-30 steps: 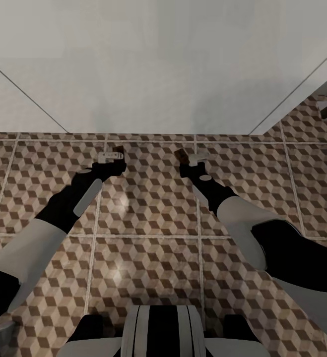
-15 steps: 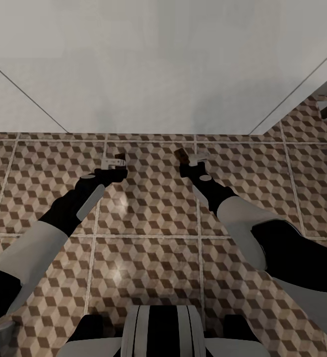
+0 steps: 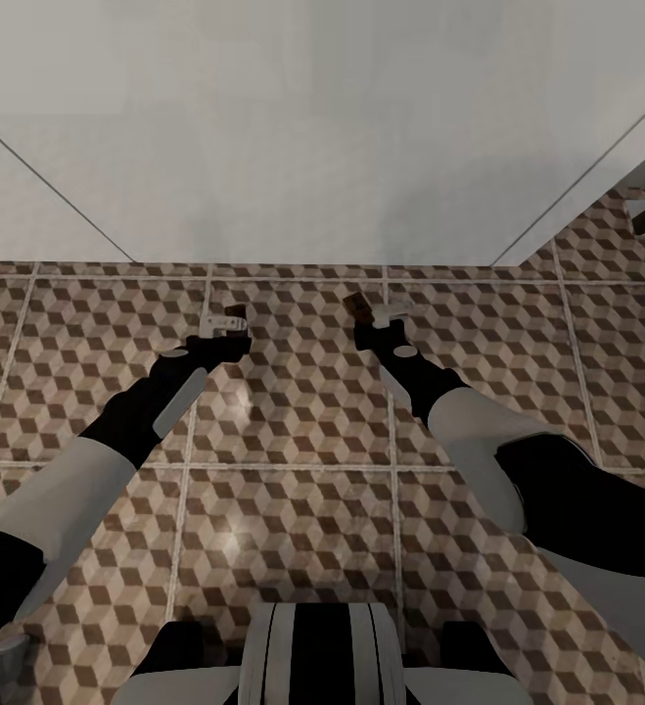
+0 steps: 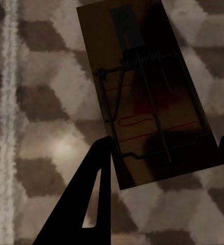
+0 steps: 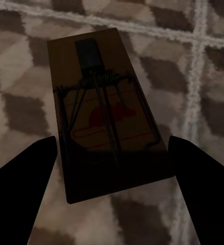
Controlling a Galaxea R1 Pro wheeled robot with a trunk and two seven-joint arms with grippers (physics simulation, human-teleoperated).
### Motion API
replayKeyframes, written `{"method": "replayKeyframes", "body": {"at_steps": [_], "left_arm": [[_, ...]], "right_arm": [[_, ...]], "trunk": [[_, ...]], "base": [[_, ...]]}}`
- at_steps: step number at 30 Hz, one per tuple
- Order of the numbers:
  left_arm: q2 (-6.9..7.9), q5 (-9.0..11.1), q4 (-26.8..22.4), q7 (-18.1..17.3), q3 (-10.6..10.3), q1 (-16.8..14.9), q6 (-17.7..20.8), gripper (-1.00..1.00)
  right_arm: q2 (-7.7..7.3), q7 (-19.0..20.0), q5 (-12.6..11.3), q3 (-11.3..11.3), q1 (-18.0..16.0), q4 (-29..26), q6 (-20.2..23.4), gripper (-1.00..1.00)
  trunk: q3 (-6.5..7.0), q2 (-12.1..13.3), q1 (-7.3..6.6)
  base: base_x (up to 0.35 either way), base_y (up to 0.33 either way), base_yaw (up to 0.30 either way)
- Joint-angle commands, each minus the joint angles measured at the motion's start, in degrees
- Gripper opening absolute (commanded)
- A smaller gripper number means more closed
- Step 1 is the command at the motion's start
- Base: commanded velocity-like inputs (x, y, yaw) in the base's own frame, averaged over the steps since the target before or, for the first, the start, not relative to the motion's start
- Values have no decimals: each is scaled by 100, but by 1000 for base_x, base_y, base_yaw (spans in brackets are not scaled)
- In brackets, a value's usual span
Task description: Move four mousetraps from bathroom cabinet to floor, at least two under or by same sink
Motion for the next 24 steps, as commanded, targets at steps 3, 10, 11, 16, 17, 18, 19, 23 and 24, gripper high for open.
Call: {"method": "replayKeyframes", "body": {"at_steps": [3,10,11,16,17,18,19,23,24], "left_arm": [[0,53,14,48,-30,-4,-71,-100],[-3,53,29,47,-31,-4,-112,-100],[-3,53,30,47,-31,-4,-113,-100],[-4,53,45,54,-31,-4,-123,-100],[-4,53,51,54,-31,-4,-130,-100],[-4,53,53,55,-31,-4,-141,-100],[-4,53,71,55,-31,-4,-187,-100],[-29,51,221,49,-134,-4,-565,-100],[-35,49,288,48,-228,-4,-730,-100]], "right_arm": [[1,-32,-3,37,-4,8,-16,-100],[1,-32,-3,37,-4,42,-150,-100],[1,-32,-3,37,-4,49,-156,-100],[1,-9,-3,37,-4,81,-268,-100],[1,-3,-3,37,-4,90,-303,-100],[1,0,-3,37,-4,96,-319,-100],[1,3,-3,37,-4,114,-347,-100],[1,3,-1,37,-4,148,-382,-100],[1,3,-2,37,-4,155,-387,-100]], "trunk": [[-3,-1,-1],[-3,-1,-1],[-3,-1,-1],[-3,-1,-1],[-3,-1,-1],[-3,-1,-1],[-3,-1,-1],[-3,-1,-1],[-3,-1,-1]], "base": [[0,0,0],[0,0,0],[0,0,0],[0,0,0],[0,0,0],[0,0,0],[0,0,0],[0,0,0],[0,0,0]]}}
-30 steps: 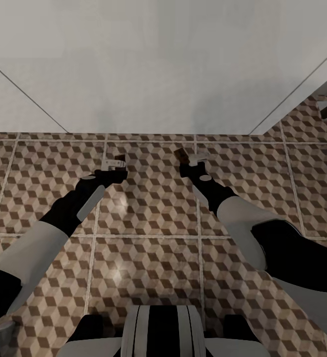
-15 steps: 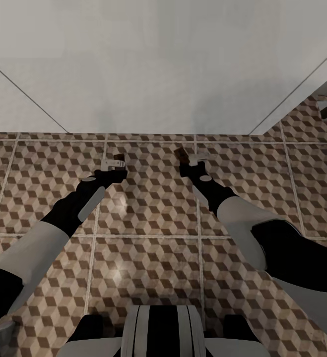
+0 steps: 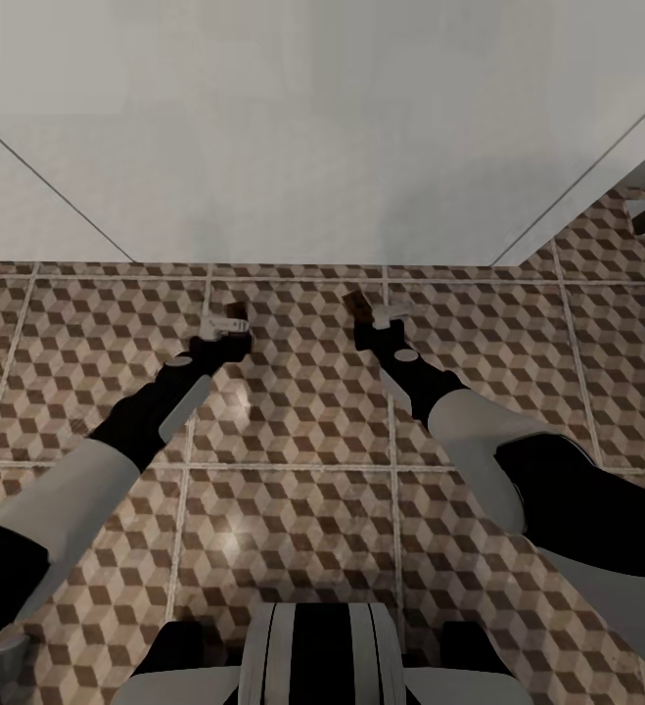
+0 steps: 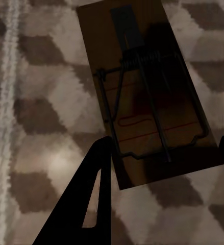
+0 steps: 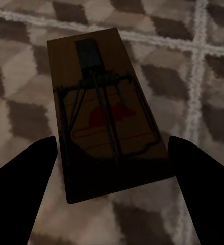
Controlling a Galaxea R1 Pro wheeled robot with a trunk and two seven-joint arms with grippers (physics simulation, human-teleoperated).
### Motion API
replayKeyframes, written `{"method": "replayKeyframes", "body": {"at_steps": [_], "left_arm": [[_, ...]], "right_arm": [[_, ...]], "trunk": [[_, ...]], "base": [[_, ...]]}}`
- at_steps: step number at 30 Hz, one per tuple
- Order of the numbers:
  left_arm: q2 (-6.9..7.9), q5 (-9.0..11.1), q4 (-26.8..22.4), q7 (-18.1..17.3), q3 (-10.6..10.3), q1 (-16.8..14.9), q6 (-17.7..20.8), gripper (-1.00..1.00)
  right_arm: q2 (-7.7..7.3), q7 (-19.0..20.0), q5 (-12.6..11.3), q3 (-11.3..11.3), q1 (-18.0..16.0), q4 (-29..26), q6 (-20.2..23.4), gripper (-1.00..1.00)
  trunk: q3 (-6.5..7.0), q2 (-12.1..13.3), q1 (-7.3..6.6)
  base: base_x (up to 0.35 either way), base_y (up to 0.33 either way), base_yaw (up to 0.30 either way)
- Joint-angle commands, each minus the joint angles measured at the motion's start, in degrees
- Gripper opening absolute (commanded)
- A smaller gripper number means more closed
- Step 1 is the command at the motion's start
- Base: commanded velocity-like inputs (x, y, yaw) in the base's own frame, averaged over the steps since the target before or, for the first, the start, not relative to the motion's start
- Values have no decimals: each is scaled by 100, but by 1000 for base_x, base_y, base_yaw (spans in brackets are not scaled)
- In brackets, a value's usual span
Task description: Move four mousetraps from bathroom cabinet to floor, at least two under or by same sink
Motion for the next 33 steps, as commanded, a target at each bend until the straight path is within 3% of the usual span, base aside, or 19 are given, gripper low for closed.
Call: {"method": "replayKeyframes", "body": {"at_steps": [1,6,14,33], "left_arm": [[5,49,57,53,-145,-5,-157,-100],[-2,46,365,60,-452,-5,-744,-100],[-107,46,1107,57,-509,-5,-1519,-100],[-175,46,1331,35,-503,-5,-1714,-100]], "right_arm": [[1,-34,0,40,-4,13,-17,-100],[1,-40,3,40,-4,19,-22,-100],[1,-66,4,52,-4,20,-13,-100],[1,-77,171,51,-4,99,-14,-100]], "trunk": [[-3,-1,-1],[-3,-1,-1],[-3,-1,-1],[-3,-1,-1]], "base": [[0,0,0],[0,0,0],[0,0,0],[10,0,0]]}}
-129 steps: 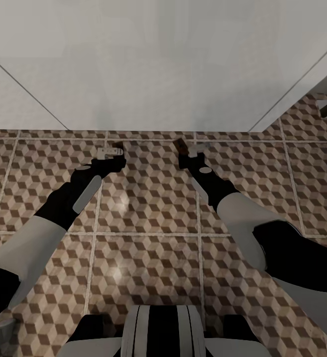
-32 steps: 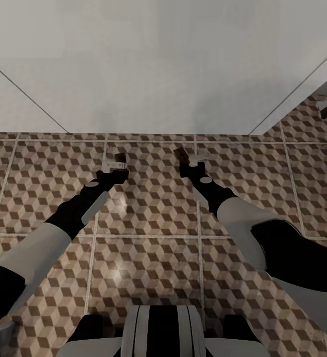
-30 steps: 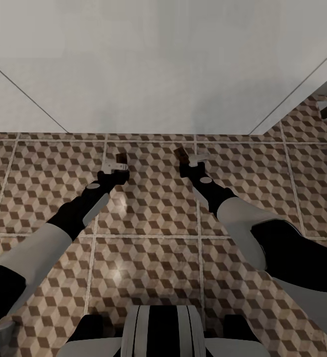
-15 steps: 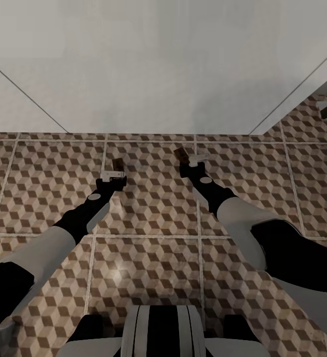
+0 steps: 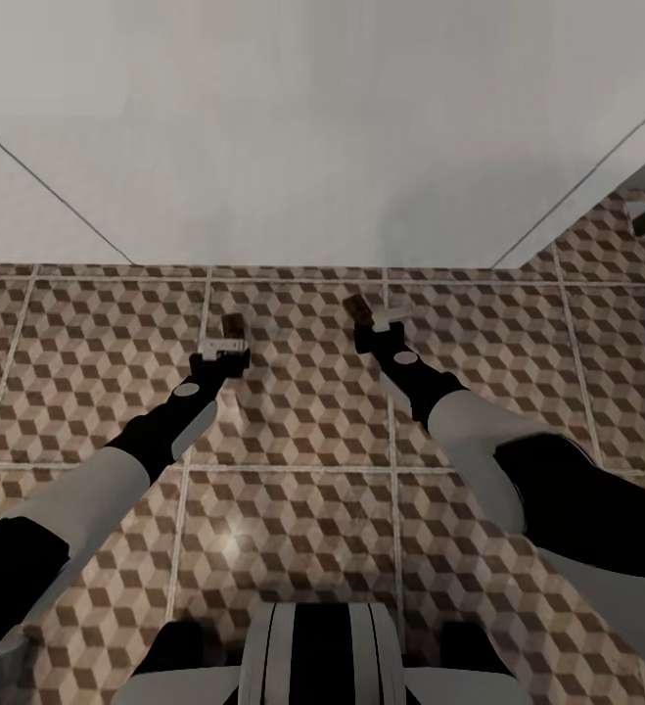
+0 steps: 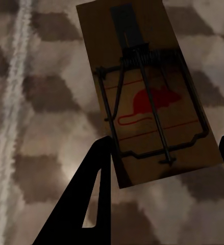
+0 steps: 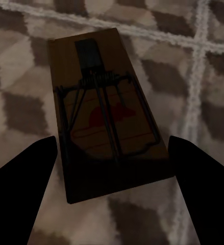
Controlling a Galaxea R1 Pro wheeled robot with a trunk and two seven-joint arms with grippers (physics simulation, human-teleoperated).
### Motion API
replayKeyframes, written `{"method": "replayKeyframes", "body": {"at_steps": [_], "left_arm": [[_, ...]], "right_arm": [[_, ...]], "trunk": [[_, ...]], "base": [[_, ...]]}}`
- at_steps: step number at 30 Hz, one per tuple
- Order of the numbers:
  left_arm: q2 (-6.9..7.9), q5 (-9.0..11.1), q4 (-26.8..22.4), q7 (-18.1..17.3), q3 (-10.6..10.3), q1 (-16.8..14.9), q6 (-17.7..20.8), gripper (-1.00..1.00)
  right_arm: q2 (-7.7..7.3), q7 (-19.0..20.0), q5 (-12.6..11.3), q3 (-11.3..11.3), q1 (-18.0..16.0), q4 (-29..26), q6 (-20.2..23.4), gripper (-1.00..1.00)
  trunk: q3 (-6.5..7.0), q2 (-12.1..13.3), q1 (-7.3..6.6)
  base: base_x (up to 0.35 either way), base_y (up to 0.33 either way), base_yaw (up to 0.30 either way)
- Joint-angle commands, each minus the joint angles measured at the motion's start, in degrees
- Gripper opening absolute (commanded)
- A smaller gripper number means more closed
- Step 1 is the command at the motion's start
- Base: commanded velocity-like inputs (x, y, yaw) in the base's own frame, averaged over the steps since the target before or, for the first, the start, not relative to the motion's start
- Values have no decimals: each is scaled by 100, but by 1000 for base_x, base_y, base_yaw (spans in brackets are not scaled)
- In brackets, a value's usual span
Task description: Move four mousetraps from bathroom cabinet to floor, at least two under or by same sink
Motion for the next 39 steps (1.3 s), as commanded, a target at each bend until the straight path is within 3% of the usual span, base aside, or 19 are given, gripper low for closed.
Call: {"method": "replayKeyframes", "body": {"at_steps": [1,12,39], "left_arm": [[7,43,-9,44,-46,-5,-8,-100],[-102,42,-36,43,-56,-5,-8,-100],[-101,8,-30,35,-60,-5,-8,-100]], "right_arm": [[1,-36,17,32,-4,9,-13,-100],[1,-37,30,29,-4,33,-27,-100],[1,-44,32,29,-4,94,-24,-100]], "trunk": [[-3,-1,0],[-3,-1,0],[-3,-1,0]], "base": [[149,0,0],[97,0,0],[1,0,0]]}}
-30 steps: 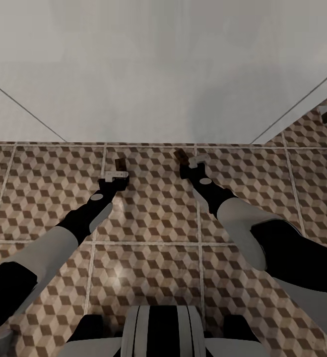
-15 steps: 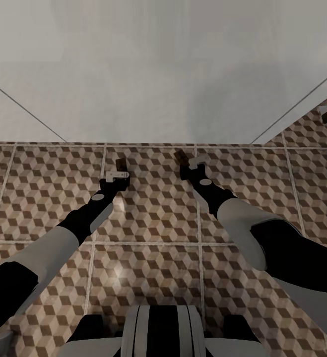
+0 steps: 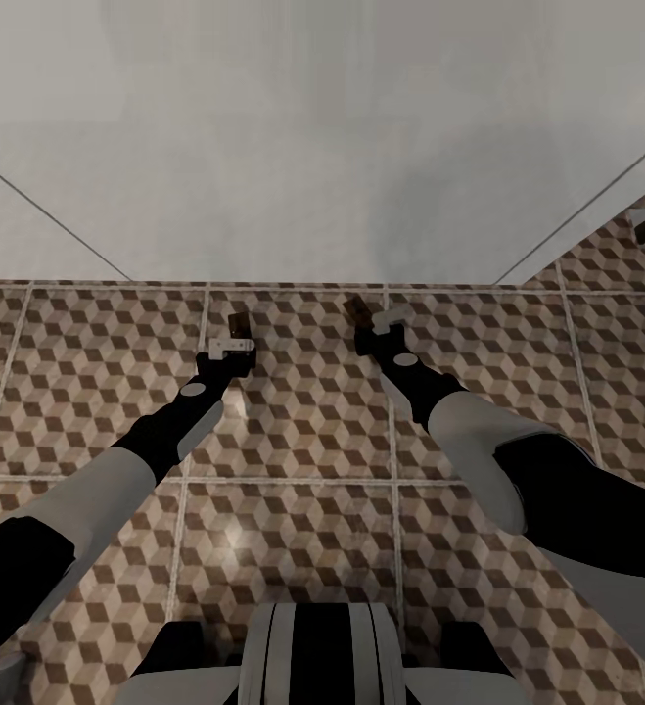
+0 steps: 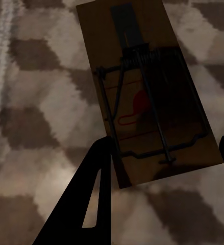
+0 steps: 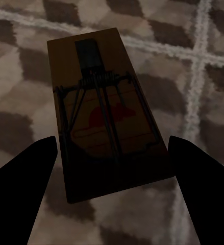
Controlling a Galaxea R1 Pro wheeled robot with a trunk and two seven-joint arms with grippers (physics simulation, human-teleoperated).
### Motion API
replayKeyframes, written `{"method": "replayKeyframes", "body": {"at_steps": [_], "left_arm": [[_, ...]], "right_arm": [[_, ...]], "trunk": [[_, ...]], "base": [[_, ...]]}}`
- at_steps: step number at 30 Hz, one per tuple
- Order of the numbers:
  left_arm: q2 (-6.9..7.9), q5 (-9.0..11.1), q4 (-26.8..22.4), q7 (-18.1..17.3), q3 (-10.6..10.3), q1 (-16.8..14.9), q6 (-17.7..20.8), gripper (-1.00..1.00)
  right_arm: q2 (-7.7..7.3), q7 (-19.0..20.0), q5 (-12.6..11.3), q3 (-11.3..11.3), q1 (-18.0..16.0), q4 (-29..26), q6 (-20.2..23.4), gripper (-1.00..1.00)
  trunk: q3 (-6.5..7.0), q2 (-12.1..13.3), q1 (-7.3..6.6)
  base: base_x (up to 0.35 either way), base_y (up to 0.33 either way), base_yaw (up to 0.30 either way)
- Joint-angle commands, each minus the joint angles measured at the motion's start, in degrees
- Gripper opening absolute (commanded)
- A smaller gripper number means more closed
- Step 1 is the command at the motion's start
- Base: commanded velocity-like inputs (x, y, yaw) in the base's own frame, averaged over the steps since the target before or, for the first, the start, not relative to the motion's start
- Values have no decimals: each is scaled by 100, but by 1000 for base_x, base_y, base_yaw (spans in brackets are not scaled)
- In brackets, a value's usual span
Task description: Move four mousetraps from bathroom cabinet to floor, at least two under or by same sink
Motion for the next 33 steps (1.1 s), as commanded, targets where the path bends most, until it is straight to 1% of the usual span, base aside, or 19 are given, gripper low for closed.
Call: {"method": "replayKeyframes", "body": {"at_steps": [1,15,33], "left_arm": [[9,44,-11,45,-48,-5,-8,-100],[15,45,-135,44,-43,-5,0,-100],[31,45,-147,44,-56,-5,6,-100]], "right_arm": [[2,-38,15,32,-4,7,-8,-100],[2,-159,-1,32,-5,10,24,-100],[2,-166,-2,24,-4,170,-7,-100]], "trunk": [[-3,-1,-1],[-3,-1,-1],[-3,-1,-1]], "base": [[0,0,0],[0,0,0],[0,0,0]]}}
